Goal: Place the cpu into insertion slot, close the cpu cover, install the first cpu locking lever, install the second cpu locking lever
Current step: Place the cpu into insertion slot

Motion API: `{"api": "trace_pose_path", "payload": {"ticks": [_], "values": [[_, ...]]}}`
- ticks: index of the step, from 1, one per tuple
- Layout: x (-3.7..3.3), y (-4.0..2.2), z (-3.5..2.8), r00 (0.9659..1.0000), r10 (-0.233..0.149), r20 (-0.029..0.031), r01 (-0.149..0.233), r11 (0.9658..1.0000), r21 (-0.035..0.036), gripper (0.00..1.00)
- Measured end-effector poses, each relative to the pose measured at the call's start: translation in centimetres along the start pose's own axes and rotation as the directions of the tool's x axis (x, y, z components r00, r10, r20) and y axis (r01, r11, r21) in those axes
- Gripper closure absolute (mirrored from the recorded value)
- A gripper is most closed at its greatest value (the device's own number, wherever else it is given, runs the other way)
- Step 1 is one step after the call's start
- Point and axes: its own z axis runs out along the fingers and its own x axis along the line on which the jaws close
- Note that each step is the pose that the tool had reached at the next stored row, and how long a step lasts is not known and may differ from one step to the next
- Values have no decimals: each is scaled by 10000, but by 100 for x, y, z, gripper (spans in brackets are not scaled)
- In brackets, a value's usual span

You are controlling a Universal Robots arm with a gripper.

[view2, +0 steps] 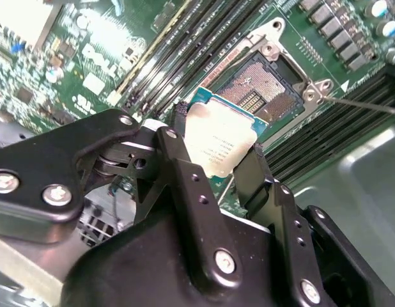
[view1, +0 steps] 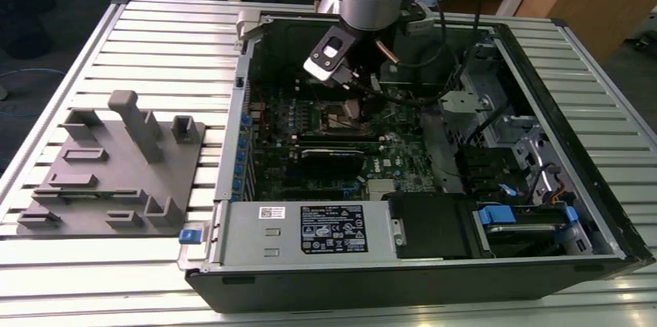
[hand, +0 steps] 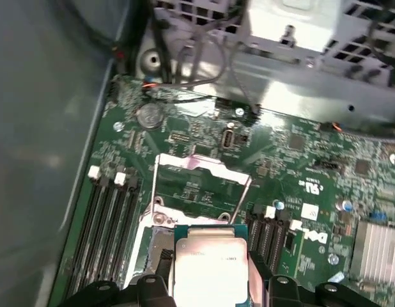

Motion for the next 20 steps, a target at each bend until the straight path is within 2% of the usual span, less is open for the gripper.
{"api": "trace_pose_path", "payload": {"ticks": [2,5,9,12,14,20], "values": [[0,0,2,9994,358,31,-358,9994,3,46],[0,0,3,9961,879,78,-879,9961,7,46],[0,0,3,9954,954,85,-954,9954,6,46],[3,-12,2,9947,1028,44,-1028,9947,2,46],[7,-28,2,9938,1111,38,-1111,9938,0,46],[26,-60,7,9899,1416,66,-1416,9899,1,46]]}}
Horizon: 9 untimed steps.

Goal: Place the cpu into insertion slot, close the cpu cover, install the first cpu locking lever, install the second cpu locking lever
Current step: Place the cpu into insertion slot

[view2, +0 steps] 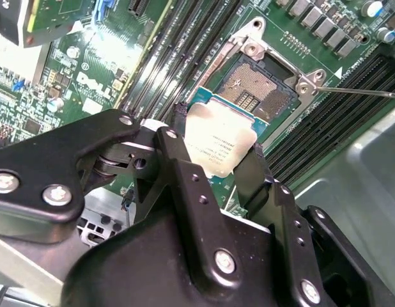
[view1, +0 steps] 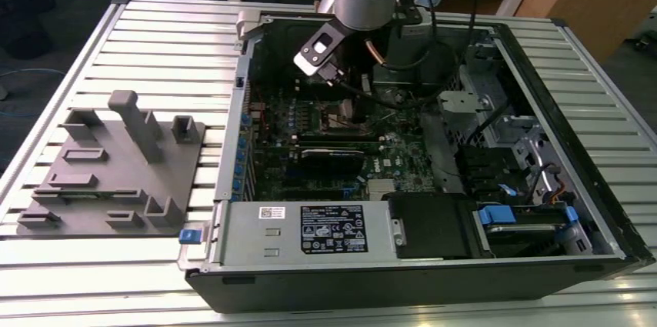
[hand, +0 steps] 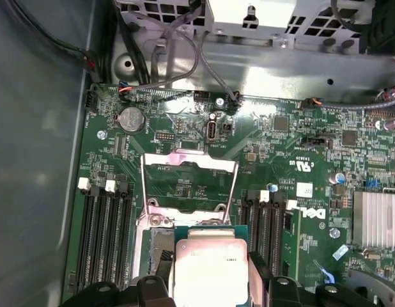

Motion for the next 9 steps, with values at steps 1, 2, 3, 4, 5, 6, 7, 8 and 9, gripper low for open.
{"api": "trace_pose_path", "payload": {"ticks": [1,2,3,4,5,6,7,8,9], "values": [[3,-2,3,10000,55,4,-55,10000,0,46],[6,-4,5,9999,111,9,-111,9999,0,46],[9,-5,7,9999,163,14,-163,9999,1,46],[12,-5,9,9998,208,19,-208,9998,1,46],[15,-5,12,9997,255,21,-255,9997,1,46],[16,-5,14,9995,324,28,-324,9995,1,46],[16,-5,16,9992,410,36,-410,9992,1,46],[18,-6,17,9988,483,42,-483,9988,2,46],[18,-6,17,9987,508,44,-508,9987,2,46]]}}
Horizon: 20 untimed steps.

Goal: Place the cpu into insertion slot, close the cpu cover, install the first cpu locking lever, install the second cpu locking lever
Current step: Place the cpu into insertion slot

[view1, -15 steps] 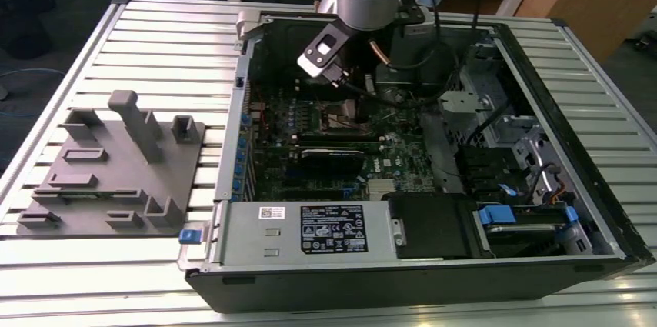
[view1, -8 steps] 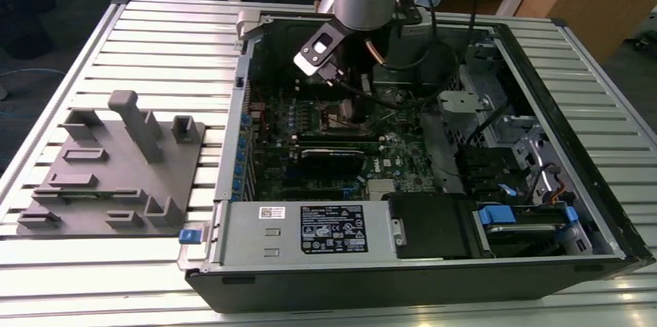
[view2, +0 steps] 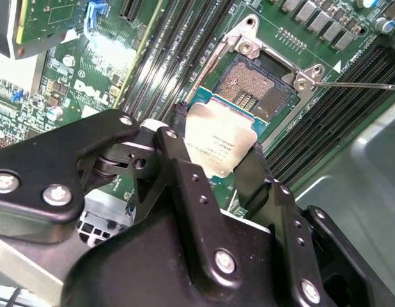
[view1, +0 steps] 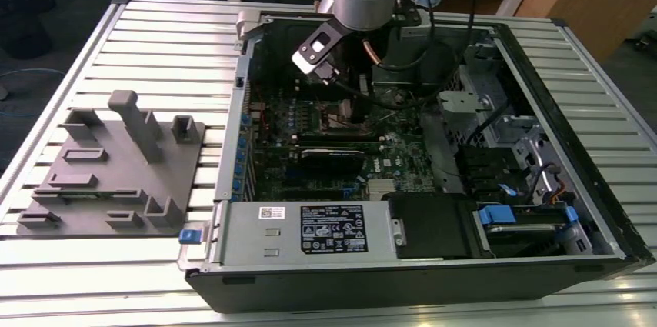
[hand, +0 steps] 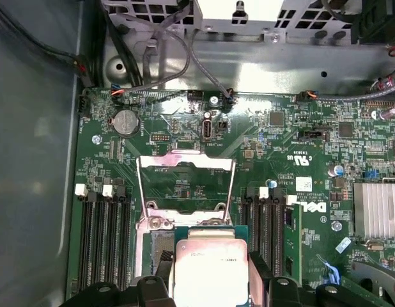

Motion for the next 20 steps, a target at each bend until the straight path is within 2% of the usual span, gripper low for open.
{"api": "trace_pose_path", "payload": {"ticks": [6,12,16,20], "values": [[5,0,1,10000,8,6,-8,10000,-1,46],[59,-2,18,10000,5,18,-5,10000,-1,46],[71,-8,70,10000,4,91,-4,10000,-1,46],[83,-11,78,10000,7,97,-7,10000,1,46]]}}
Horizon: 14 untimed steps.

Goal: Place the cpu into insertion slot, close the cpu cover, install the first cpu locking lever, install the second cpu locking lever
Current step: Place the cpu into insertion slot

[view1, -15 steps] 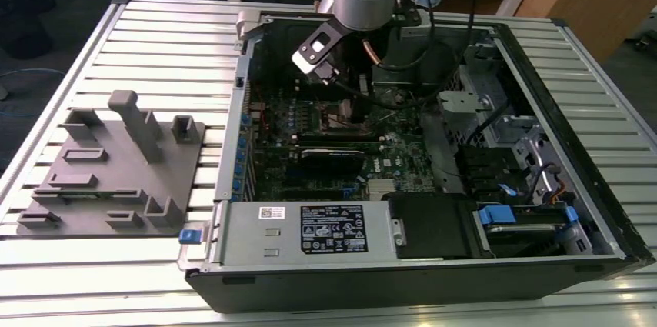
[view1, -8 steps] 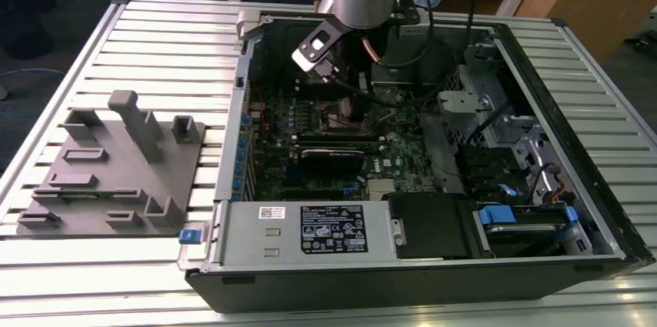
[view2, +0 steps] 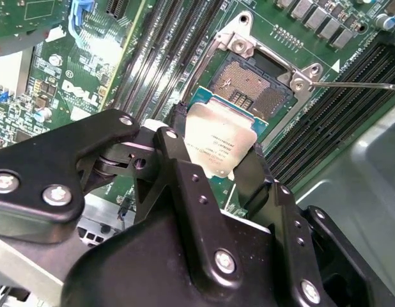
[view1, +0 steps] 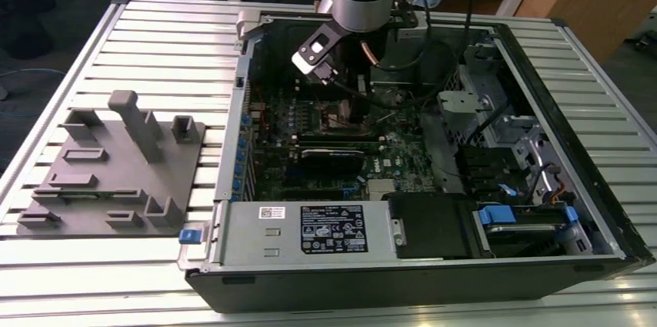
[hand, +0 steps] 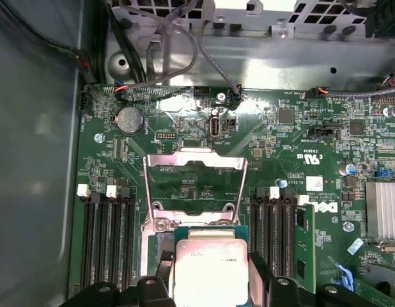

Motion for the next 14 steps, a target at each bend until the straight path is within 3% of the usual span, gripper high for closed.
{"api": "trace_pose_path", "payload": {"ticks": [8,14], "values": [[41,-7,49,10000,5,-2,-5,10000,-1,46],[52,-61,80,10000,6,-4,-6,10000,-1,46]]}}
